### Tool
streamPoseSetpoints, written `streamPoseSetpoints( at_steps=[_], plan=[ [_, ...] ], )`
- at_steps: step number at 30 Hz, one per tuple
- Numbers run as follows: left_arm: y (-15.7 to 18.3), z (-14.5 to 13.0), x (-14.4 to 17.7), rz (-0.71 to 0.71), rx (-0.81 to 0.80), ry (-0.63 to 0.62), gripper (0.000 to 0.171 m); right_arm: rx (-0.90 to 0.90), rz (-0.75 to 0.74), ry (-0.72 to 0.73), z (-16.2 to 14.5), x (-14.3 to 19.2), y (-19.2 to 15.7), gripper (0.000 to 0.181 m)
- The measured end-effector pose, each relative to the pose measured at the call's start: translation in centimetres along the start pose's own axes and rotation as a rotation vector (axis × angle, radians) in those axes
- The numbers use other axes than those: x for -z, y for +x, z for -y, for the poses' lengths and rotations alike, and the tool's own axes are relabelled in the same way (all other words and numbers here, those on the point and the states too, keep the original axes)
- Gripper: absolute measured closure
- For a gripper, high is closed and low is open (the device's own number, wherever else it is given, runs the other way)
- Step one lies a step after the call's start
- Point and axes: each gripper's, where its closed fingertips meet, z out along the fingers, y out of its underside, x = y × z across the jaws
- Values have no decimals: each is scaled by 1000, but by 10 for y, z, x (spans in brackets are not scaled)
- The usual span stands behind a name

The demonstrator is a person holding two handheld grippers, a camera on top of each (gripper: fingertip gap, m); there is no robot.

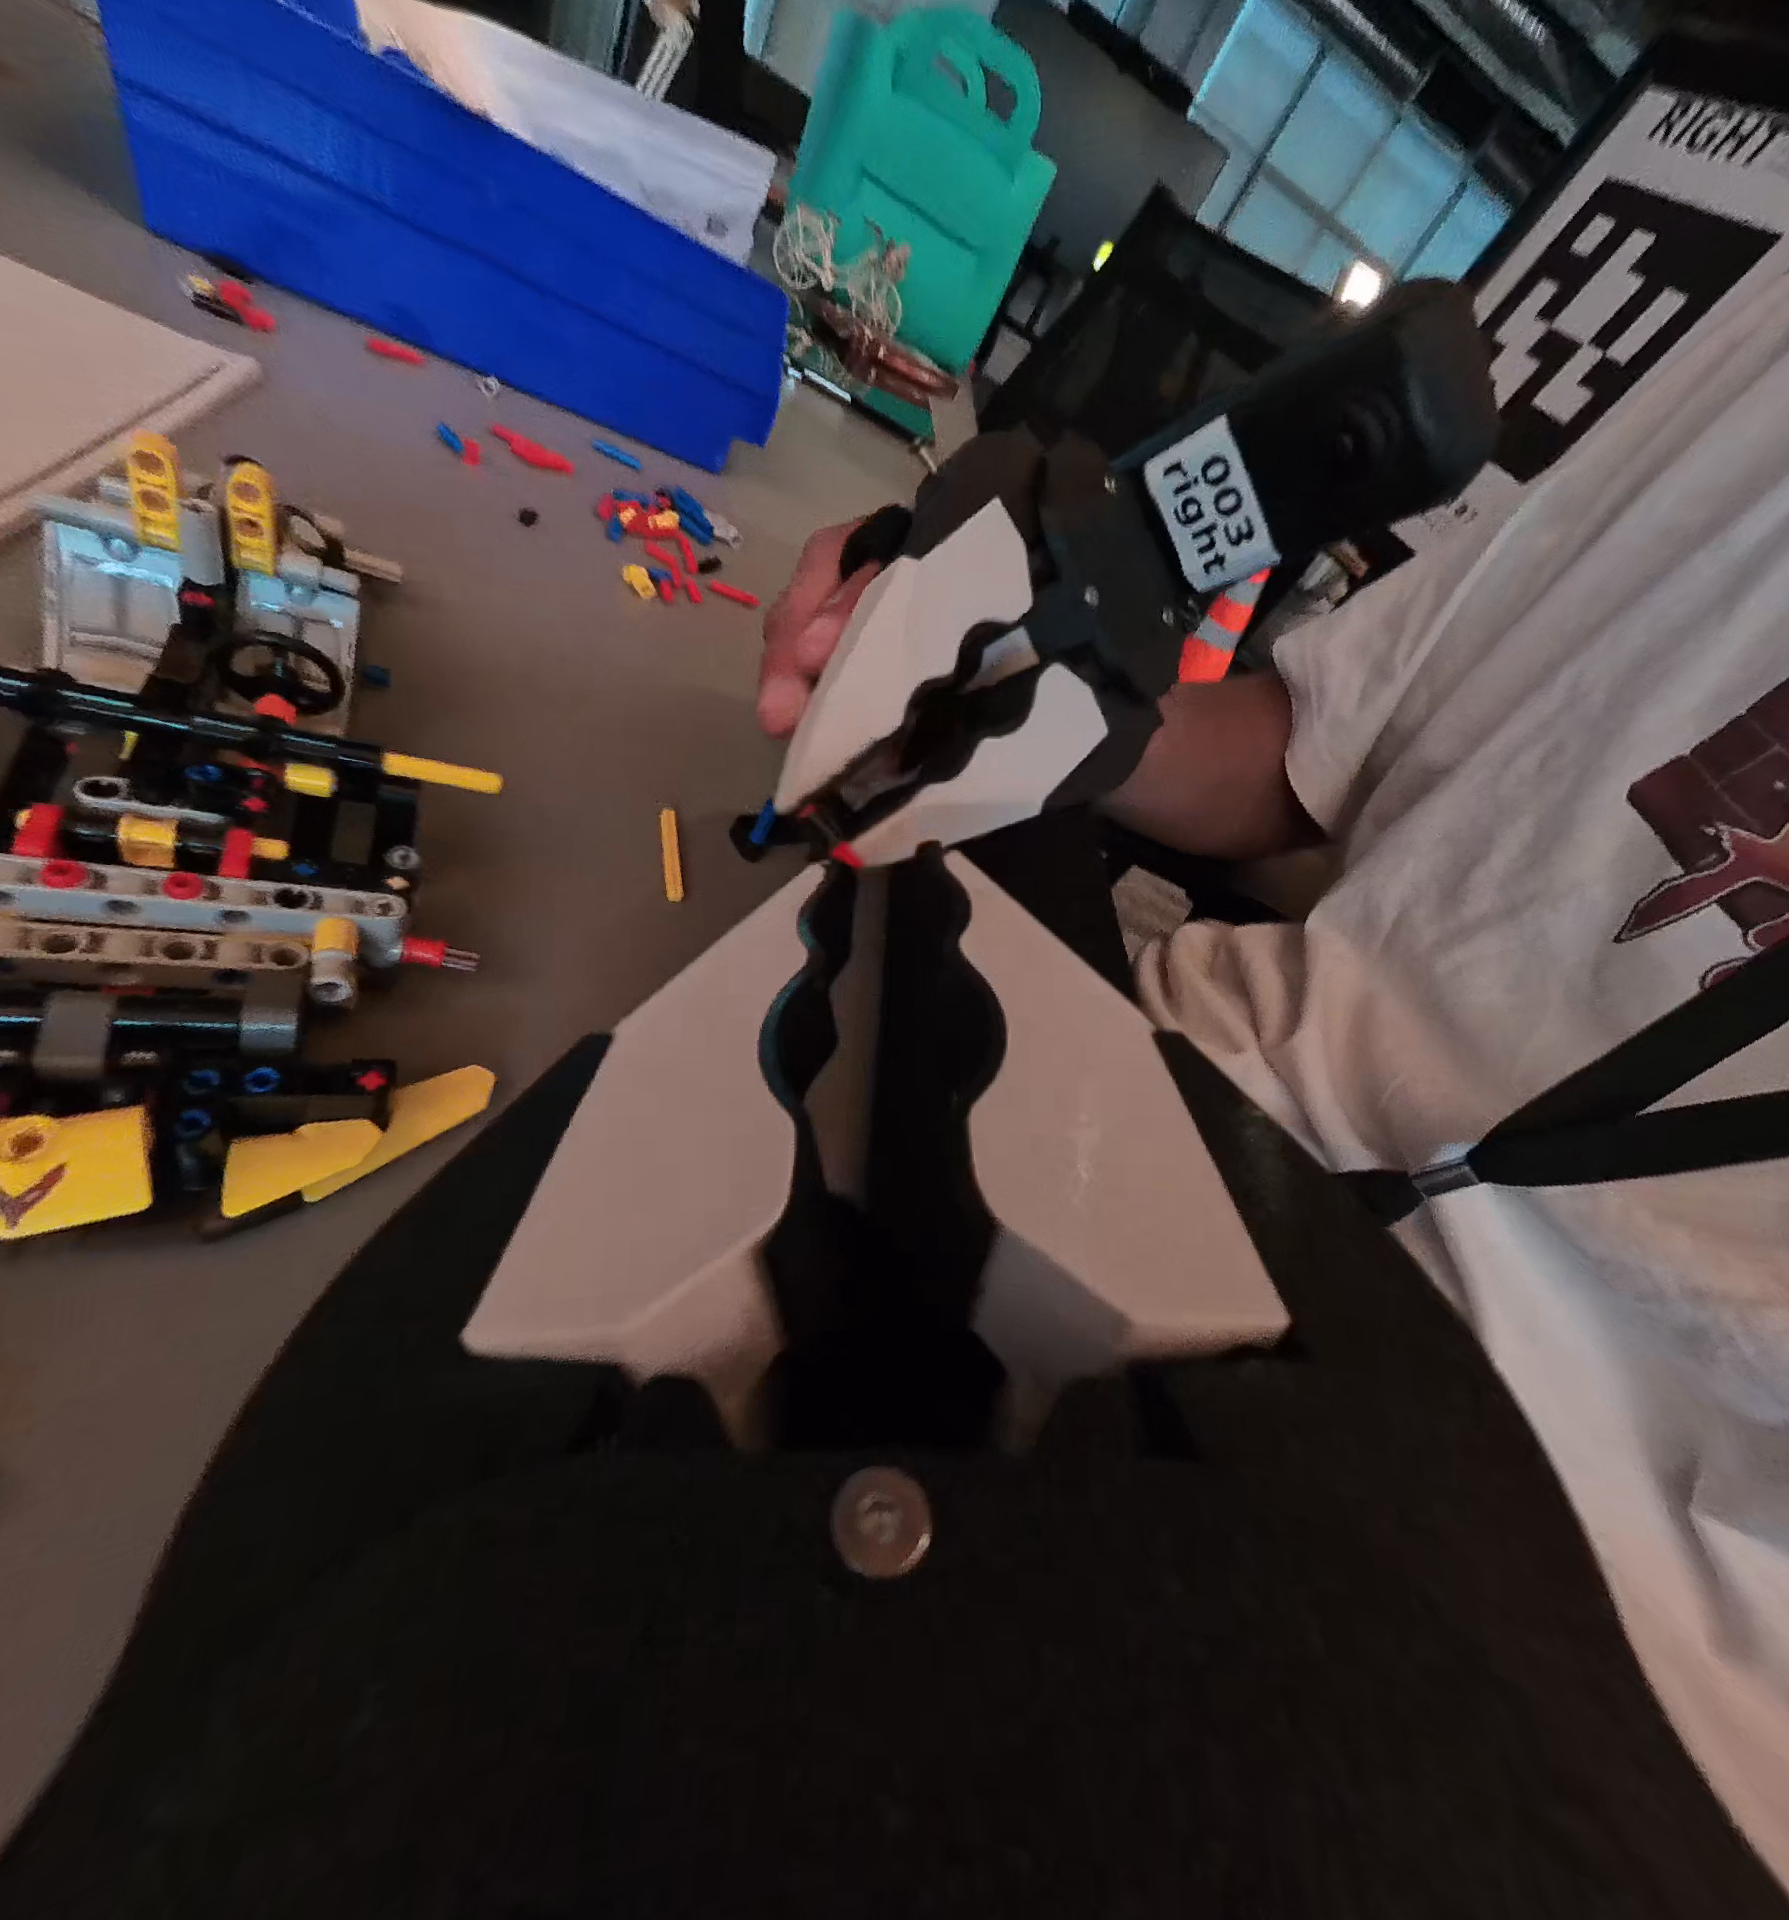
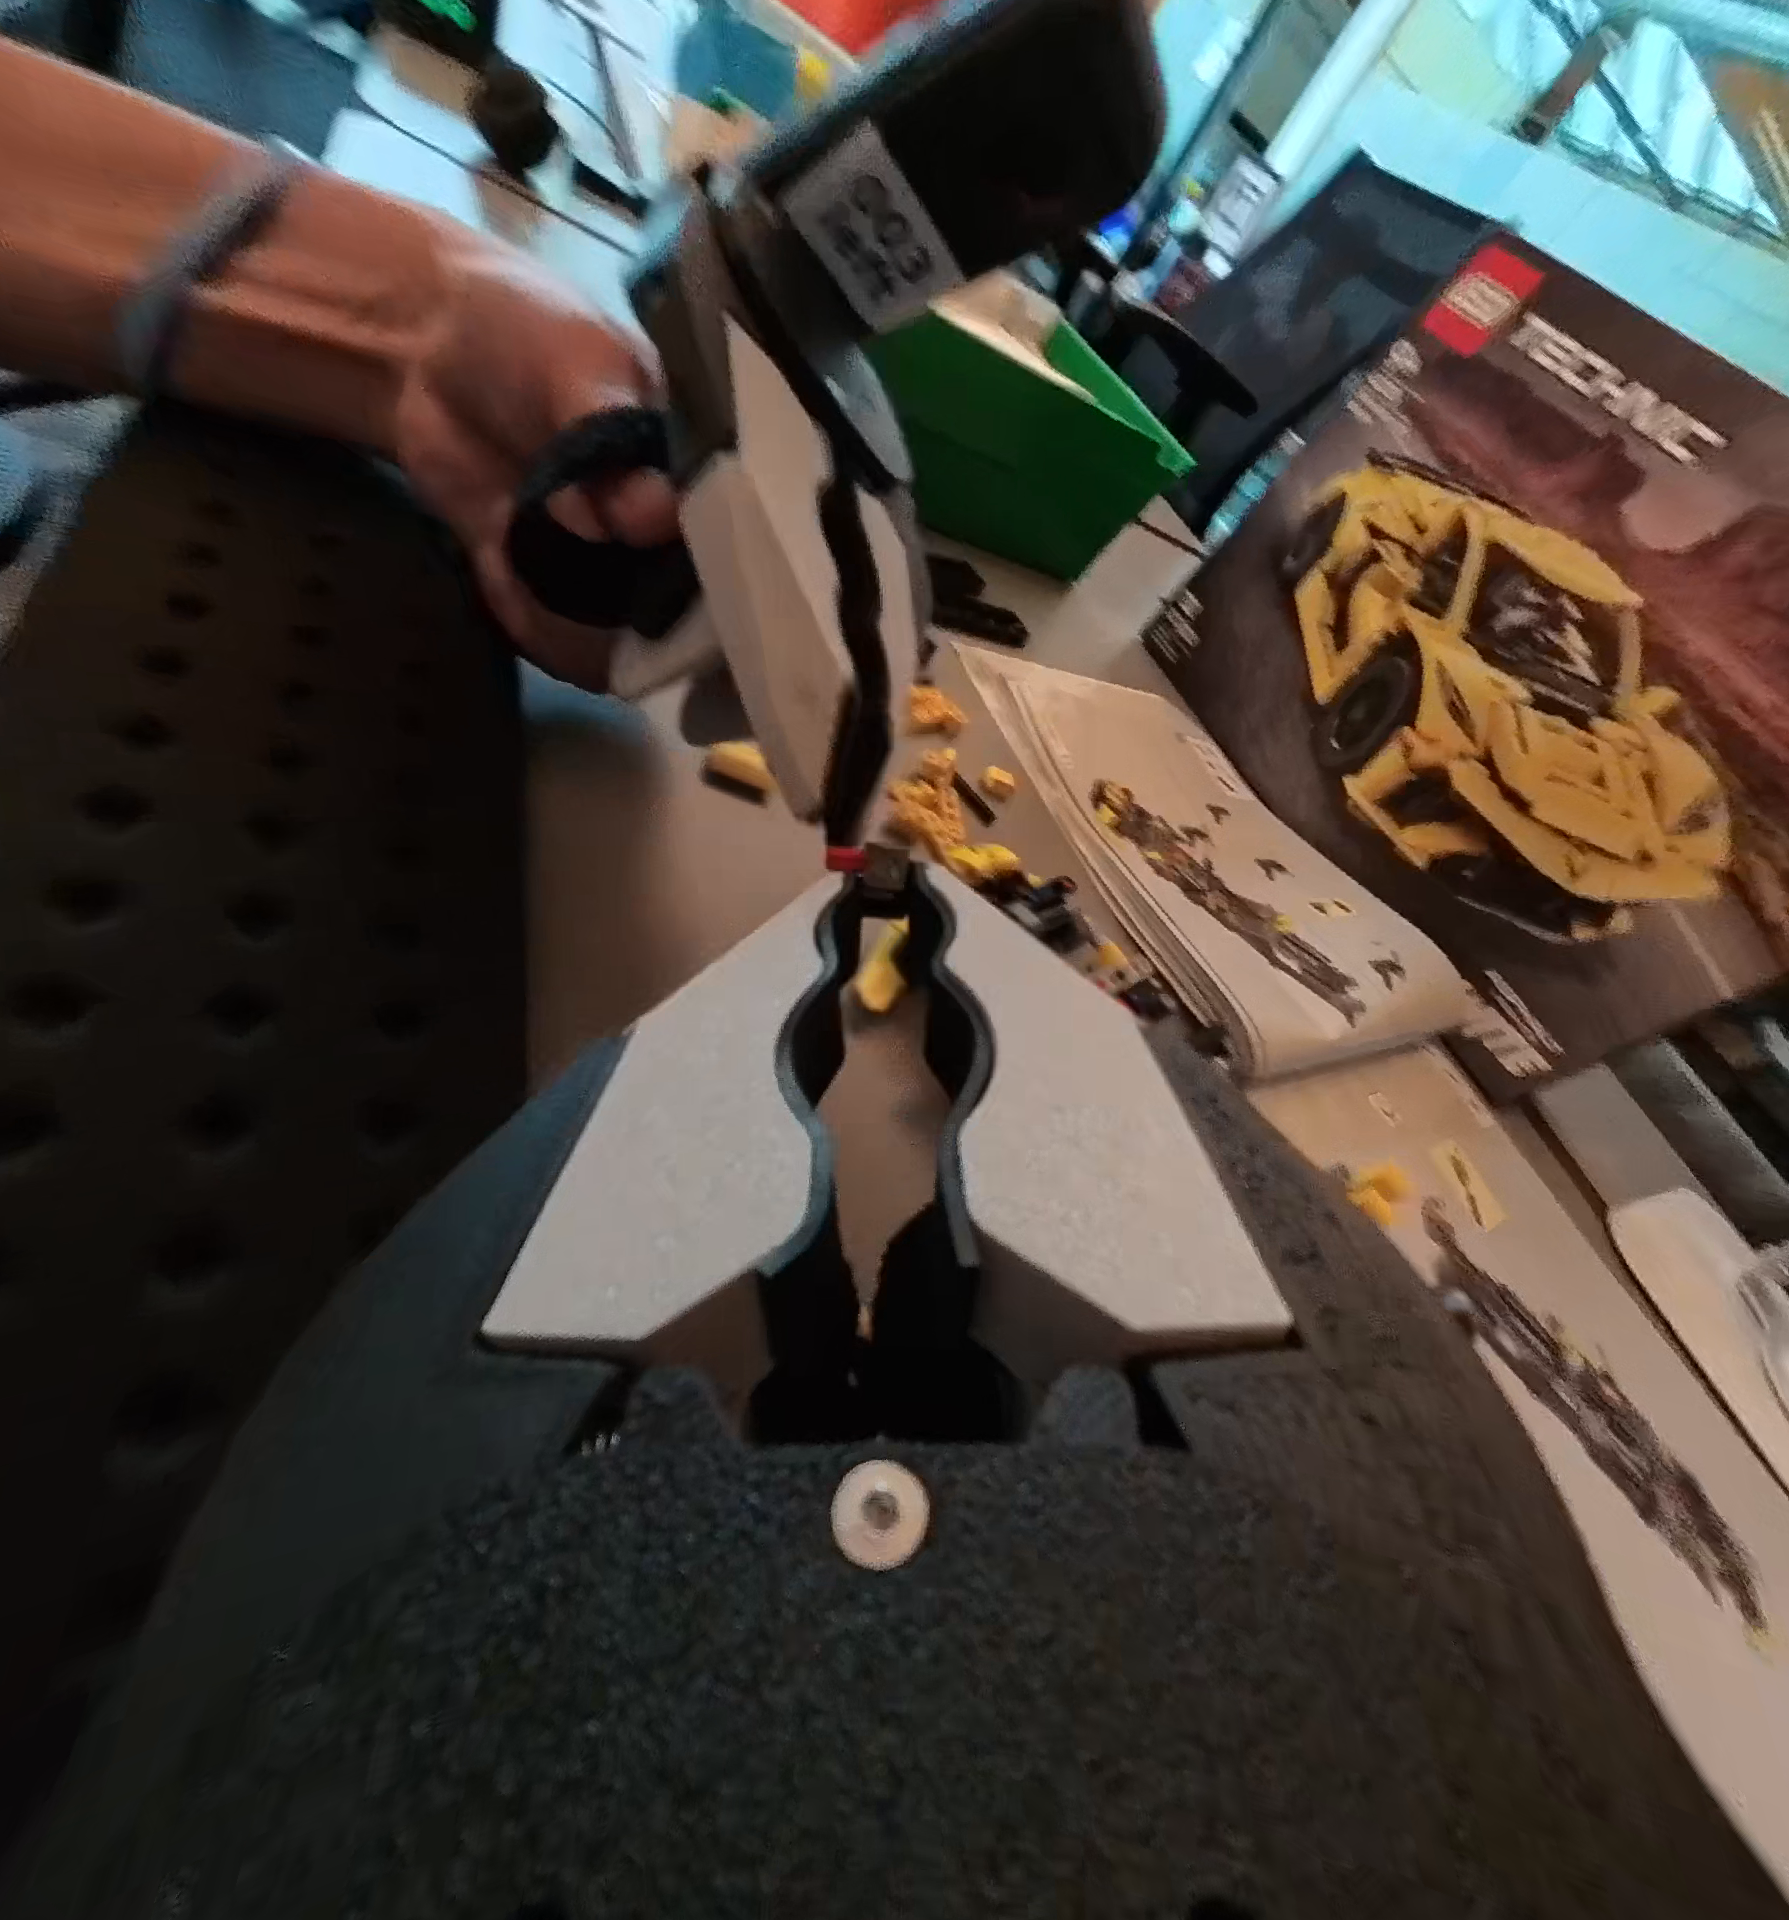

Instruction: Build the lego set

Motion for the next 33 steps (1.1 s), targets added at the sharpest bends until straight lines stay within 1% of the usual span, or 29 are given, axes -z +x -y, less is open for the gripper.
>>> streamPoseSetpoints(
  at_steps=[2,3,5,8,12,18,21,23,27,29,30,33],
  plan=[
    [-3,0,0,4,24,-3,154,9,-39,-12,-2,0,6,173],
    [-4,-2,-2,9,25,-20,154,14,-56,-4,0,1,8,173],
    [-5,-6,-6,25,16,-49,156,38,-87,3,2,2,11,173],
    [-7,-3,-4,35,20,-27,164,93,-89,23,6,2,7,174],
    [-4,-2,-4,23,15,-19,167,227,-138,40,8,1,7,173],
    [-2,-3,-5,6,14,-30,168,332,-166,29,9,-1,4,174],
    [-1,-3,-6,33,-28,-33,170,324,-158,45,9,0,4,174],
    [-1,-2,-6,53,-65,-27,171,282,-144,63,10,1,4,173],
    [3,4,-2,100,-158,13,171,87,-68,66,8,5,6,170],
    [2,4,-2,138,-204,13,171,-43,-14,111,12,11,8,169],
    [1,3,-3,156,-219,1,171,-71,-15,121,13,13,12,180],
    [-6,3,-3,201,-203,-13,171,36,-96,85,7,15,19,181]
  ],
)
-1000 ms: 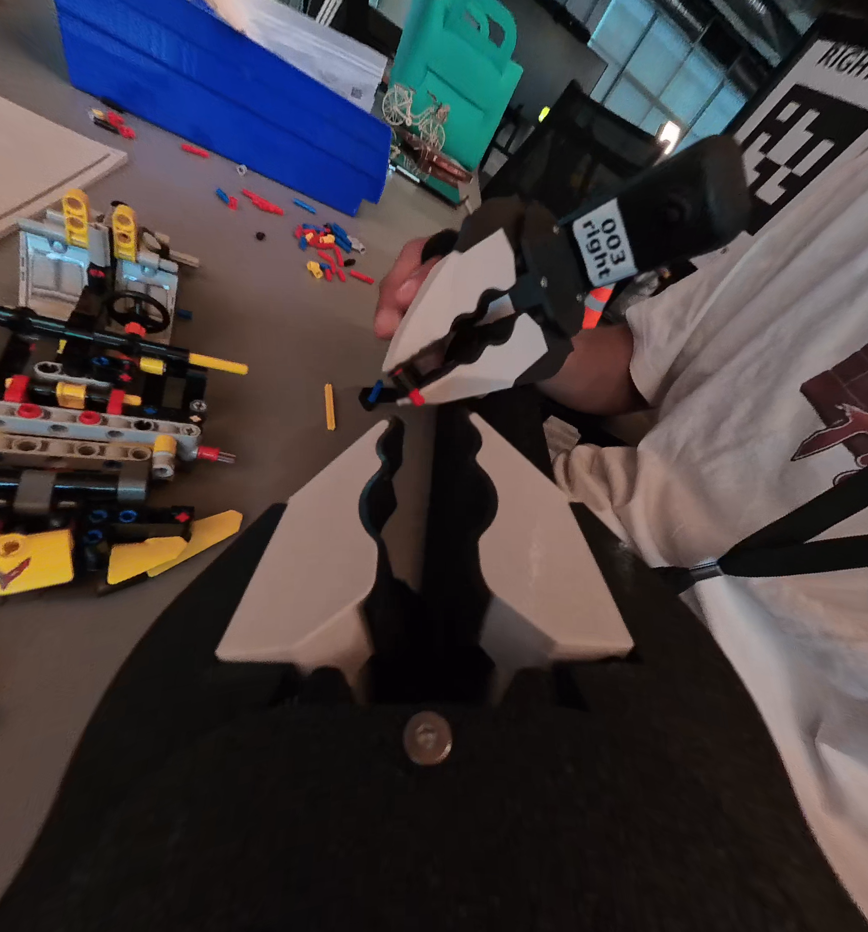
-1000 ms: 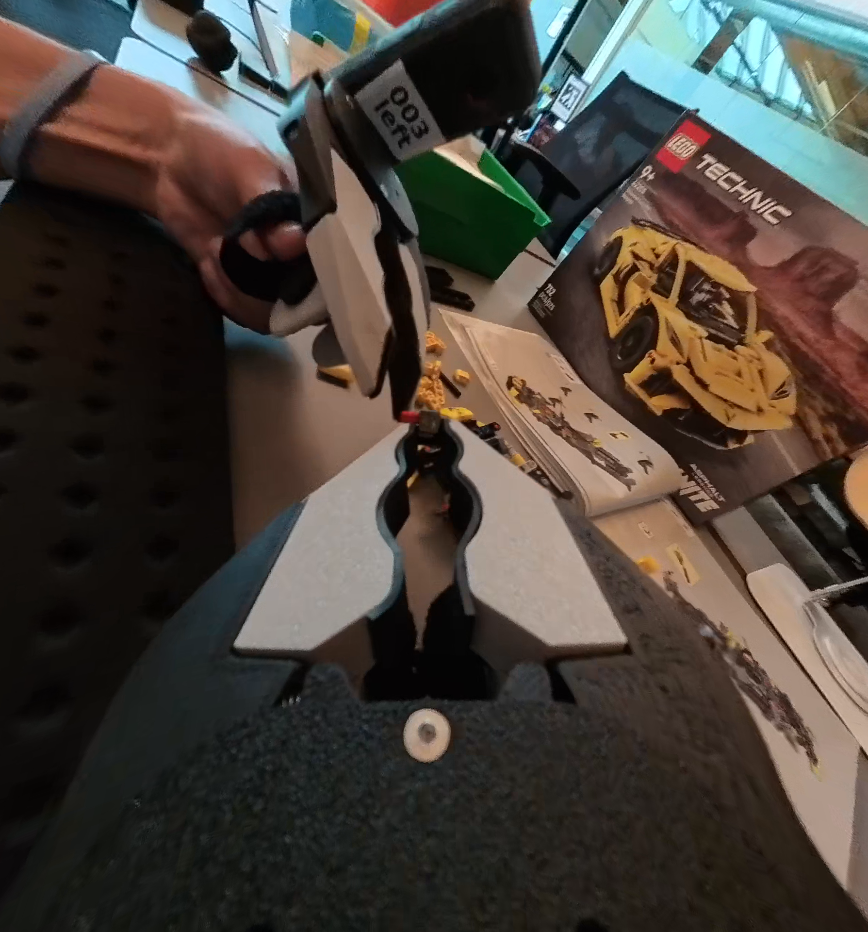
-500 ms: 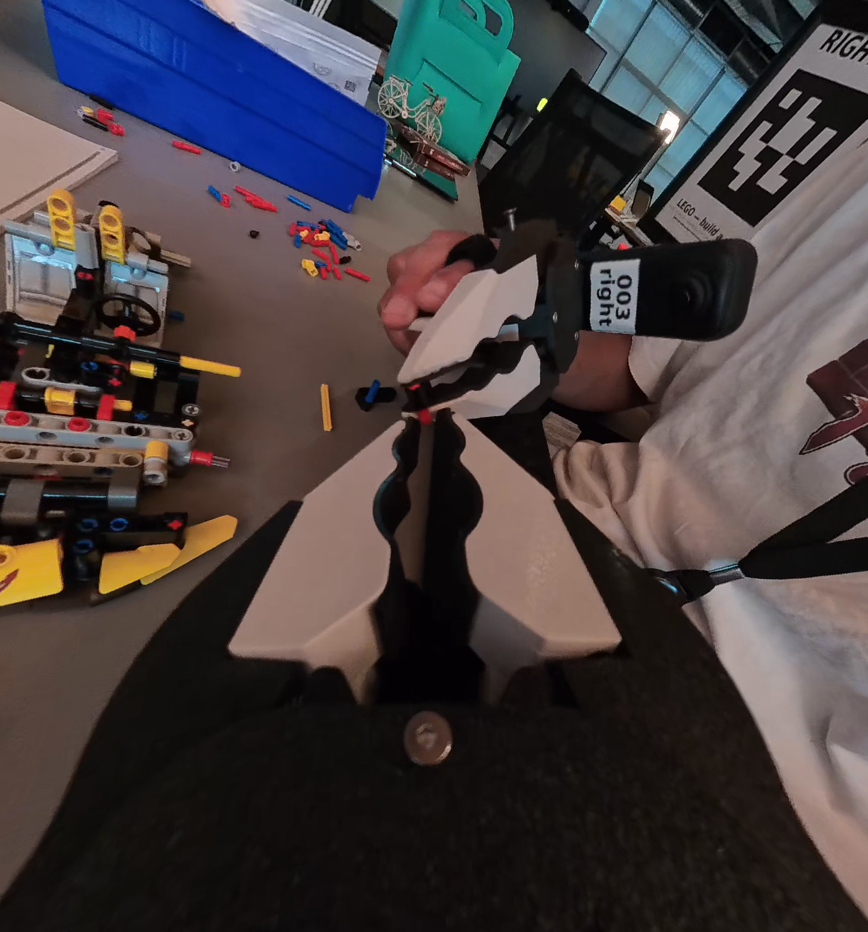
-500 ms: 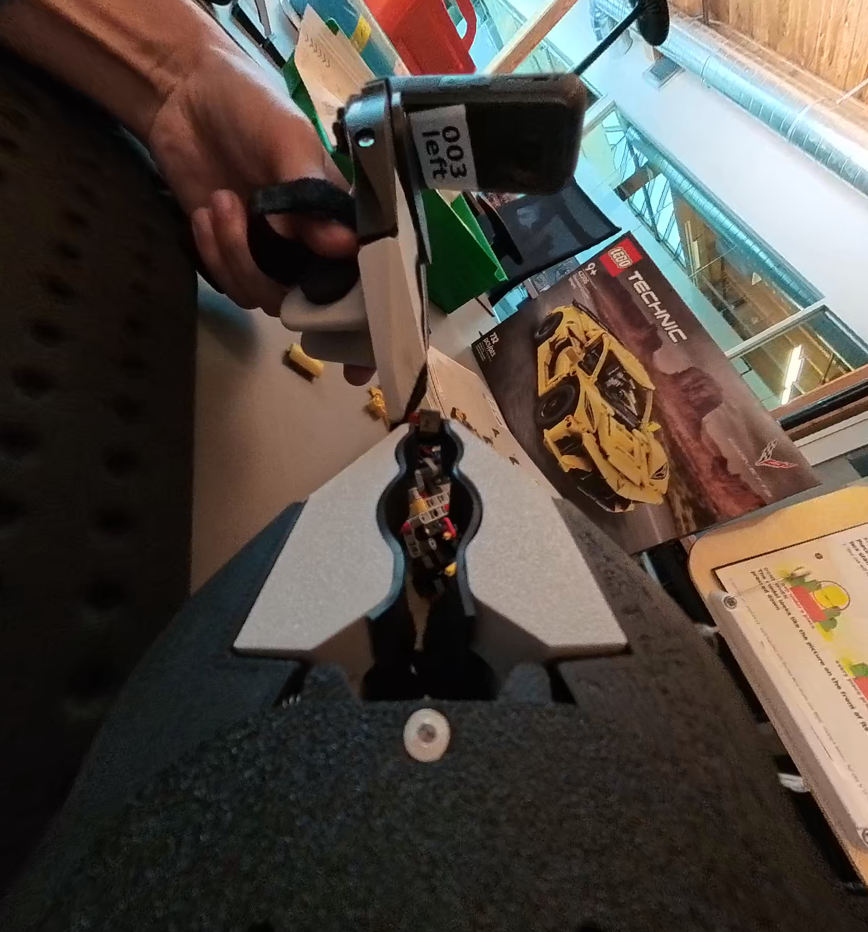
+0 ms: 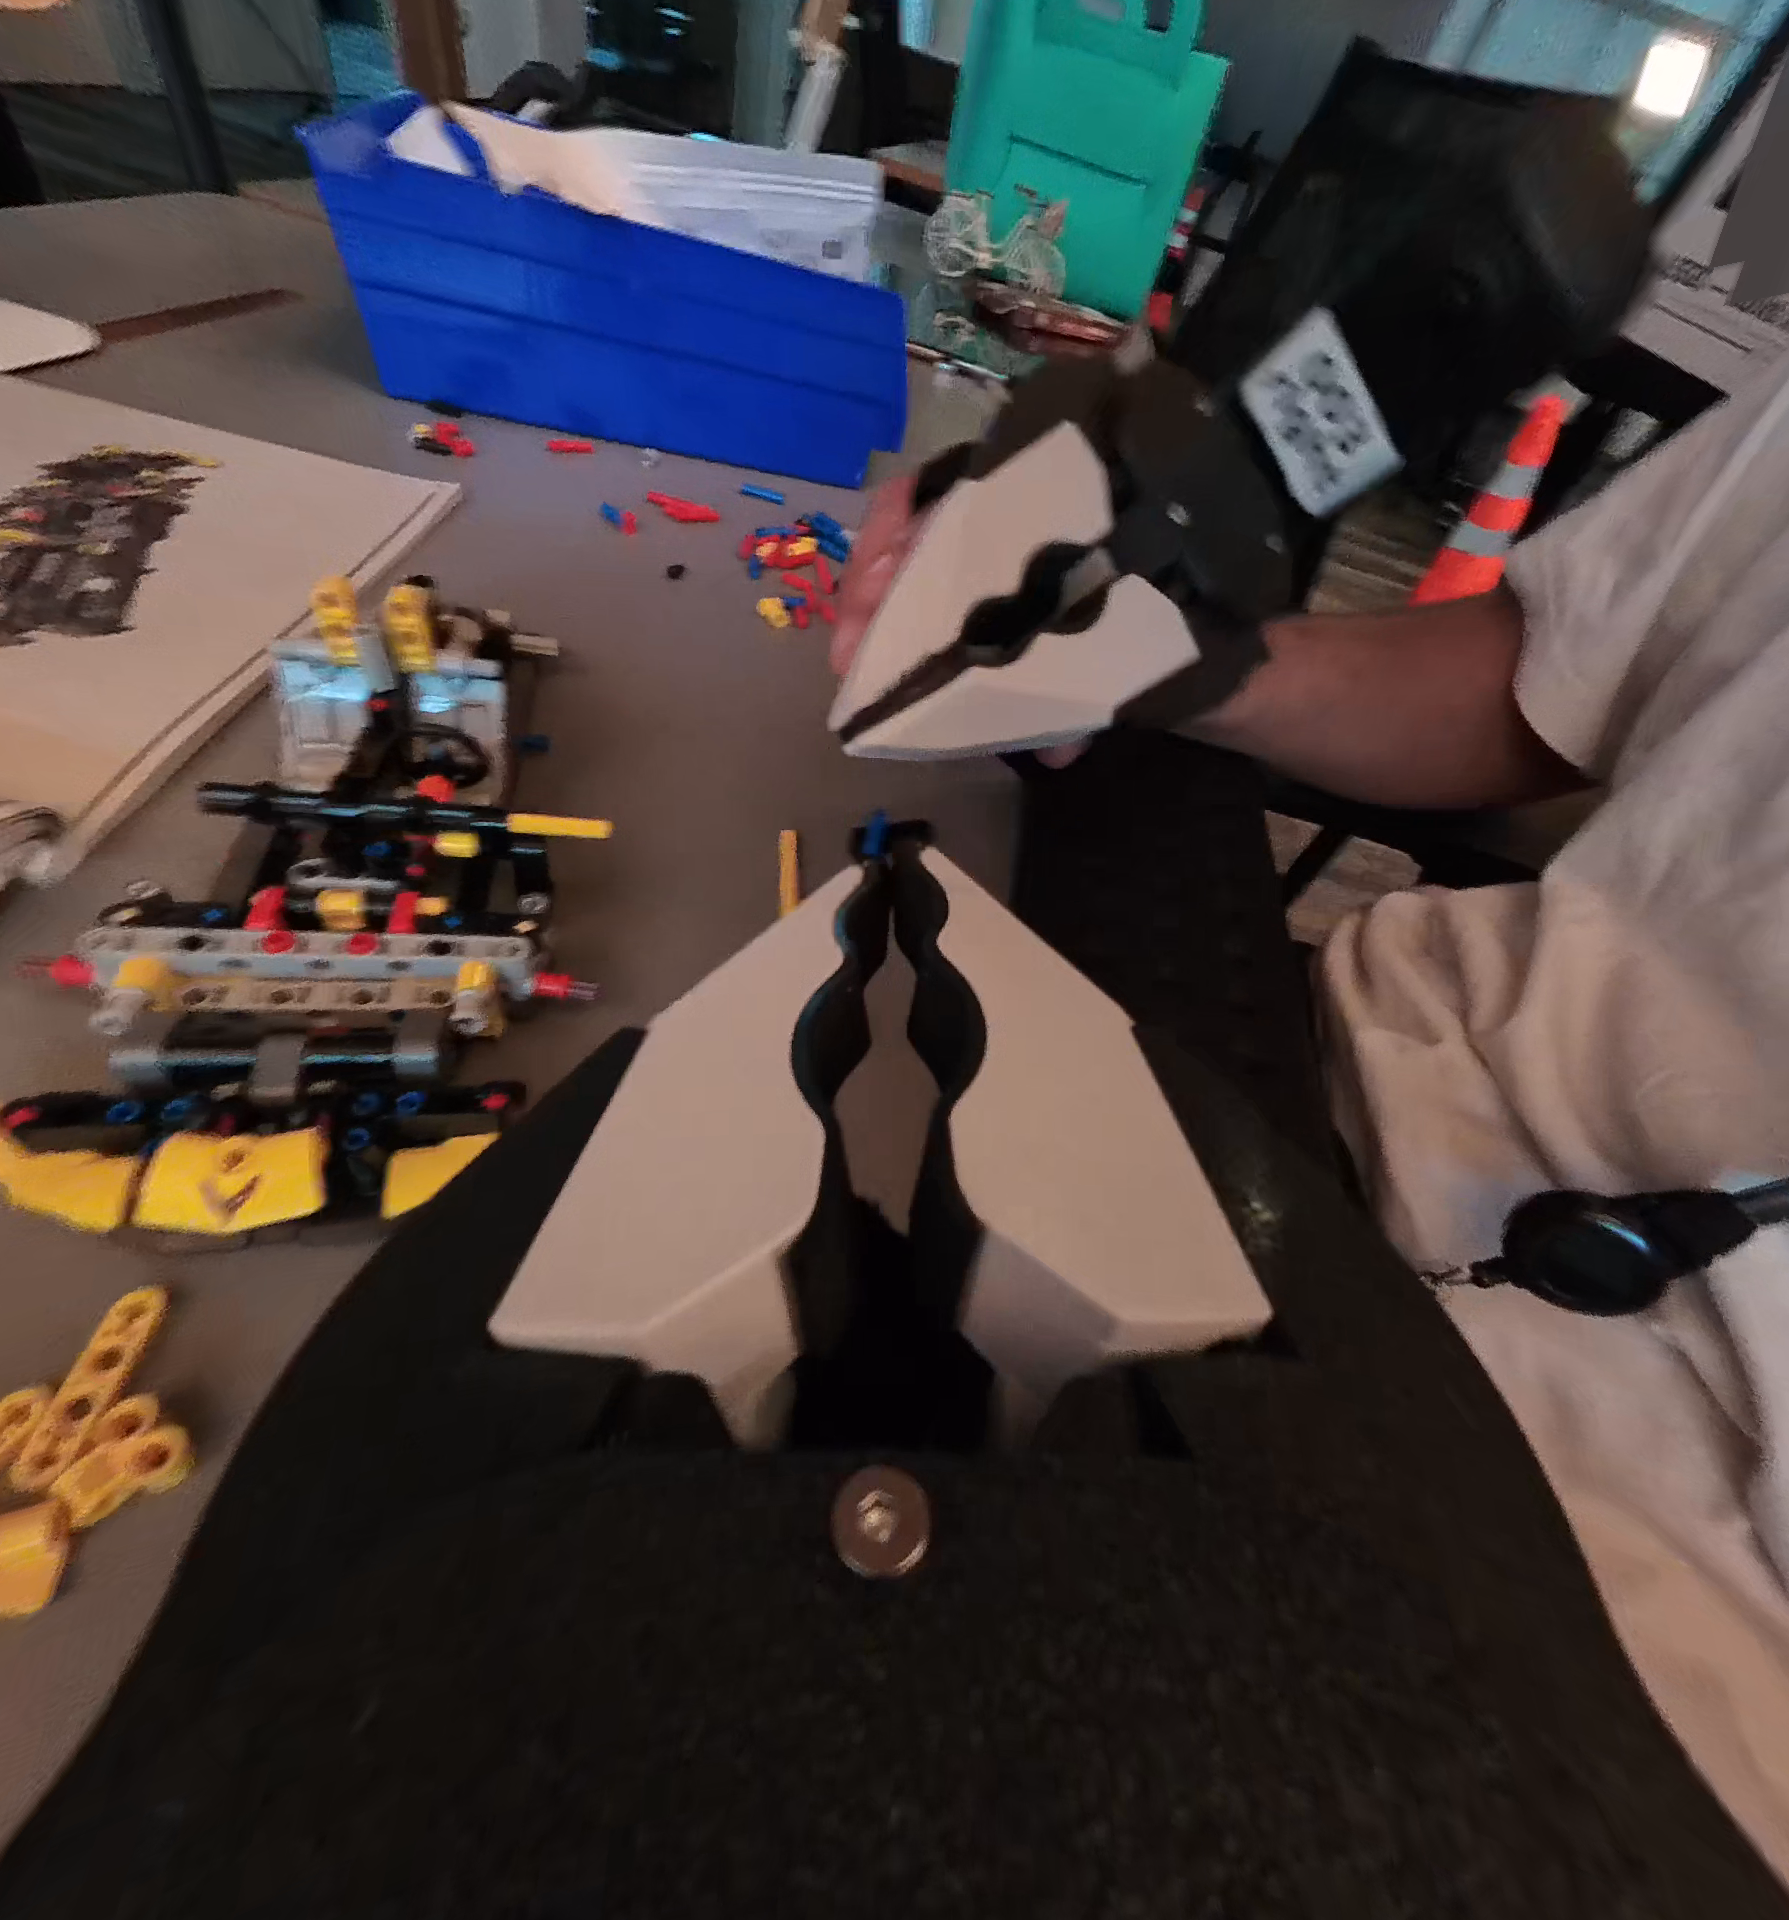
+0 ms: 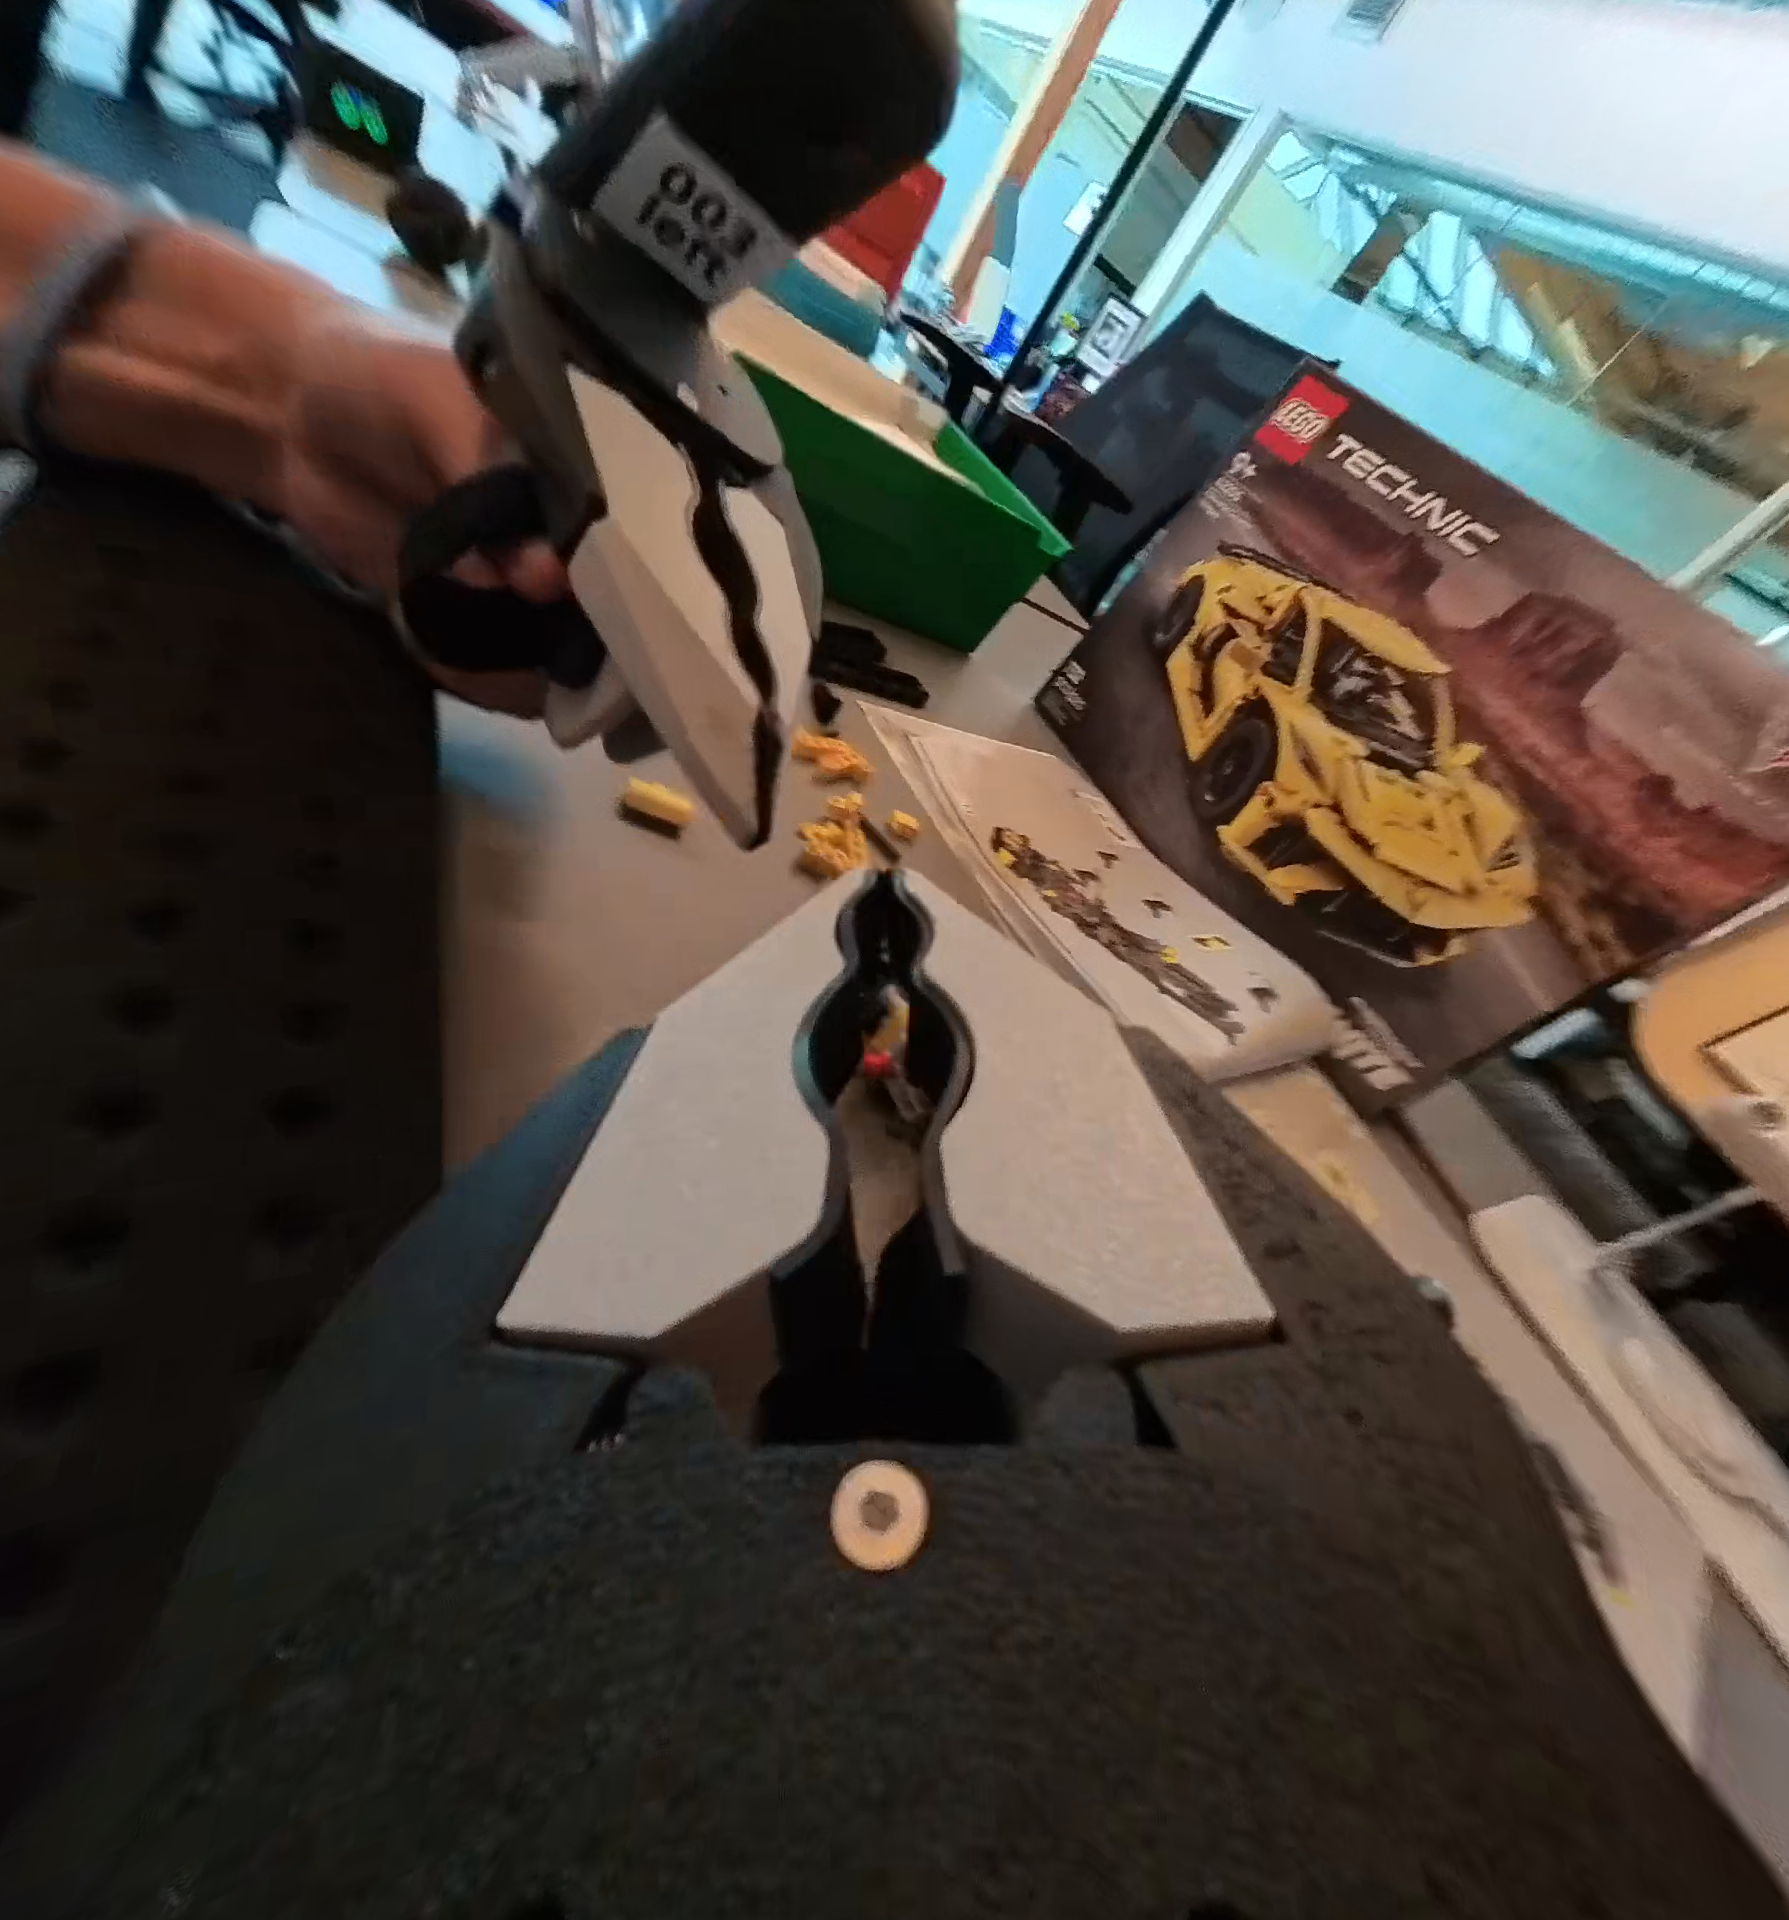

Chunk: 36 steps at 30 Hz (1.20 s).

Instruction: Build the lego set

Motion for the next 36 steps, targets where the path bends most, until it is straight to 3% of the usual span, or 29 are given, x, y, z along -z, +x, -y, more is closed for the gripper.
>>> streamPoseSetpoints(
  at_steps=[3,9,10,12,15,20,27,36],
  plan=[
    [-26,1,14,127,37,15,170,13,-44,-83,-15,0,7,181],
    [-40,-1,28,244,6,47,164,-351,-136,-95,-35,22,52,181],
    [-42,-2,27,259,-5,48,164,-402,-100,-78,-34,24,50,180],
    [-45,-4,25,284,-22,41,162,-454,152,-88,-27,25,15,179],
    [-47,-11,19,296,-52,5,161,-391,567,-322,-46,39,-48,167],
    [-42,-20,10,305,-139,-67,162,-125,785,-359,-55,31,-68,165],
    [-42,-6,22,318,-126,39,163,162,1078,-378,-61,18,-88,164],
    [-40,-1,27,299,-109,87,164,160,1199,-428,-57,24,-84,159]
  ],
)
